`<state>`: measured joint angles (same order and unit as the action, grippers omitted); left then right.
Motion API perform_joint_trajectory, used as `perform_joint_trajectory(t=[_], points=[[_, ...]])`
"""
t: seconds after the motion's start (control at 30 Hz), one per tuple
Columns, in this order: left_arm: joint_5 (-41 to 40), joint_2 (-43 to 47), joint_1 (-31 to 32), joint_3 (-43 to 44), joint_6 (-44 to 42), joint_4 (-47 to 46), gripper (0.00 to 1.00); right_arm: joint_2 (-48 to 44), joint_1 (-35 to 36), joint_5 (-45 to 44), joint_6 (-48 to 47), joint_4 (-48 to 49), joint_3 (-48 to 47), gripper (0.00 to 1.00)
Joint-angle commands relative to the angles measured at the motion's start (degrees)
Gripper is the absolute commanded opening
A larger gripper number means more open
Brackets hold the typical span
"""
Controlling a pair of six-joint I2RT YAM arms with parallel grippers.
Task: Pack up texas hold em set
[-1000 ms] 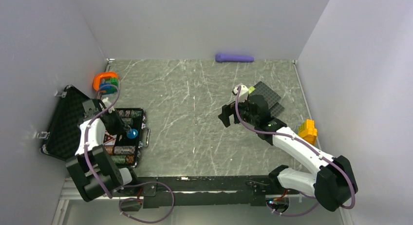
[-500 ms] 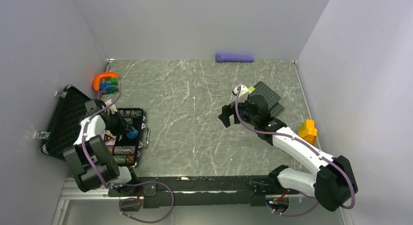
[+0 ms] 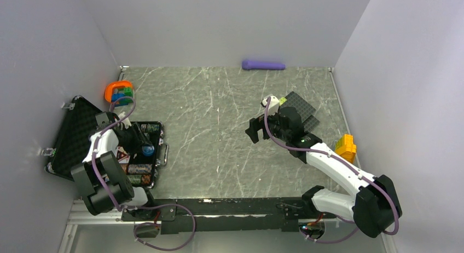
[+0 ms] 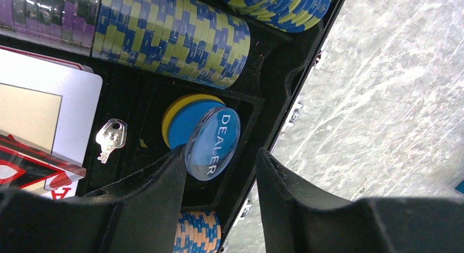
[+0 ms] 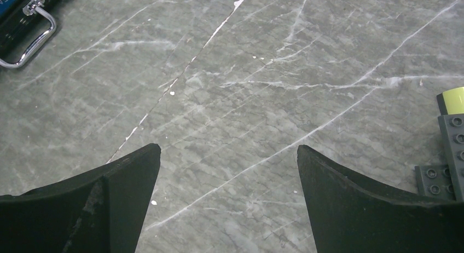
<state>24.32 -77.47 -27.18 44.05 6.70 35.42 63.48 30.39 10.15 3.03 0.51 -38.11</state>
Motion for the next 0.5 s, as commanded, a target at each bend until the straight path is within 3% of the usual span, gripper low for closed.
perform_joint_trajectory(t=[0.0, 0.3, 0.33, 0.47], points=[[-1.5, 1.5, -0.2, 1.5, 0.2, 0.3, 0.55, -0.7, -0.2, 0.6, 0.0, 2.4, -0.4, 0.99], [-8.3, 7.9, -0.1, 1.0, 1.5, 0.0, 0.62, -0.7, -0.3, 0.5, 0.0, 2.5, -0.4, 0.99], [-9.0, 8.4, -0.1, 1.0, 1.8, 0.0, 0.77, -0.7, -0.3, 0.6, 0.0, 2.5, -0.3, 0.99], [-14.4, 12.1, 0.3, 1.6, 1.5, 0.2, 0.82, -1.1, -0.2, 0.2, 0.0, 2.4, -0.2, 0.99]])
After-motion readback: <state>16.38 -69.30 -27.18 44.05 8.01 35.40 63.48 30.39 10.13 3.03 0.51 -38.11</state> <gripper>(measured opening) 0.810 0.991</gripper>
